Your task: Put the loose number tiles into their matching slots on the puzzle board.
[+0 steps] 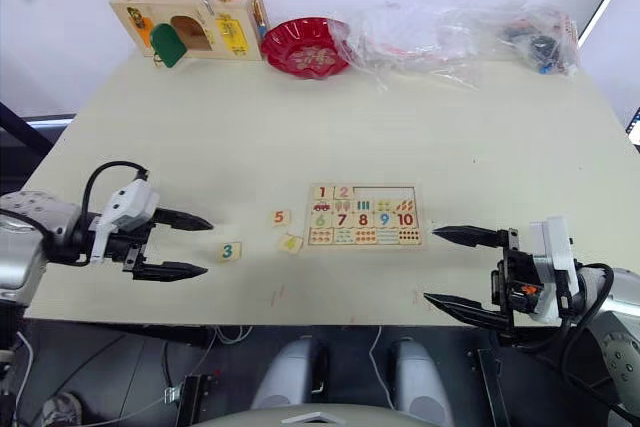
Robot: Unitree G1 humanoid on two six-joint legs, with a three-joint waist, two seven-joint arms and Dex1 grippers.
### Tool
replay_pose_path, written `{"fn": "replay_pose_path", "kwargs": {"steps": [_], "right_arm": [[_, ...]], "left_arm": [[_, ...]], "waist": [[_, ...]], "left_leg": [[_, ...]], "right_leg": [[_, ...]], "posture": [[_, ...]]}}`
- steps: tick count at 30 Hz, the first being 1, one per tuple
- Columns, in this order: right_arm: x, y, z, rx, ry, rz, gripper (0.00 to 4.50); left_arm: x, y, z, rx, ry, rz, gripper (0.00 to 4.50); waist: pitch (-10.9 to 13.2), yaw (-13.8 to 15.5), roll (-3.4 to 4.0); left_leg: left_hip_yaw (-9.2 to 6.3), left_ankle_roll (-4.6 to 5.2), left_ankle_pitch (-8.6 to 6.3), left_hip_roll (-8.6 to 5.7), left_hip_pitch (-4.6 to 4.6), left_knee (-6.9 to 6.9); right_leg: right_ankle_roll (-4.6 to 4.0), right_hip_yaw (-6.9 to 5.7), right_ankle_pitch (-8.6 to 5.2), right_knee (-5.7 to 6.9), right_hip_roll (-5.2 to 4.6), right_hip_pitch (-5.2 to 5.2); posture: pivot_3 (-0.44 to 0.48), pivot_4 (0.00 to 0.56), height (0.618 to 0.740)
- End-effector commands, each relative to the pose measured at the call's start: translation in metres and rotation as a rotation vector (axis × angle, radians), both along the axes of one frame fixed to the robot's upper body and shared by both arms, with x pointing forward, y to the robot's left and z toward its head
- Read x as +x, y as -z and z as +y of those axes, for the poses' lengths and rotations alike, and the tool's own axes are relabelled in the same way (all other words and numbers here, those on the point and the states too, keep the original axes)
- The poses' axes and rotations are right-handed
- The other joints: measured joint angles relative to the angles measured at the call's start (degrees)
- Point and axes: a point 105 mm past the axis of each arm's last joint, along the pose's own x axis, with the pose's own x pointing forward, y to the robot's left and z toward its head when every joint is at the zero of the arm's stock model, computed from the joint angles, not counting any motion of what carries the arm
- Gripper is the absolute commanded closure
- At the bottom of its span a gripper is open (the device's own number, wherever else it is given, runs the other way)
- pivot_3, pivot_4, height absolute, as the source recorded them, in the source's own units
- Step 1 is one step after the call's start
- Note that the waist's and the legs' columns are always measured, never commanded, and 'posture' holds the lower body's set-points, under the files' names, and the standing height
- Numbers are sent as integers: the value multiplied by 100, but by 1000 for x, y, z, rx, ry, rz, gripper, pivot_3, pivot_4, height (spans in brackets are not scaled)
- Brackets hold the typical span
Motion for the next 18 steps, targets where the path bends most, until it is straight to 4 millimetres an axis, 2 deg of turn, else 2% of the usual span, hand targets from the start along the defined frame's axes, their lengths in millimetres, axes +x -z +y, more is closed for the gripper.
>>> {"fn": "replay_pose_path", "kwargs": {"steps": [1, 2, 6, 18], "right_arm": [[-4, -9, 0, -16, -2, -59, 0], [-5, -8, 0, -17, 1, -60, 0], [-7, -5, 1, -20, 7, -57, 0], [-8, -2, 7, -8, 14, -59, 0]], "left_arm": [[3, 3, 2, 19, 36, -6, 276], [5, 6, 3, 26, 34, -10, 276], [10, 12, 3, 42, 37, -26, 1321], [15, 19, 0, 63, 37, -72, 1321]], "waist": [[0, 4, 0], [0, 16, 1], [-1, 21, -1], [-1, 22, -2]], "left_leg": [[0, 0, 0, 3, 0, 0], [0, 0, 0, 3, 1, 0], [-2, 0, 0, 2, -2, 2], [2, 0, 0, 2, -1, 3]], "right_leg": [[0, 1, 0, 0, 3, 0], [0, 2, 0, 1, 4, 0], [0, 4, 0, 1, 6, 1], [0, 8, 0, 1, 5, 1]], "posture": [[0, 150, 740], [0, 150, 740], [0, 150, 740], [0, 150, 740]]}}
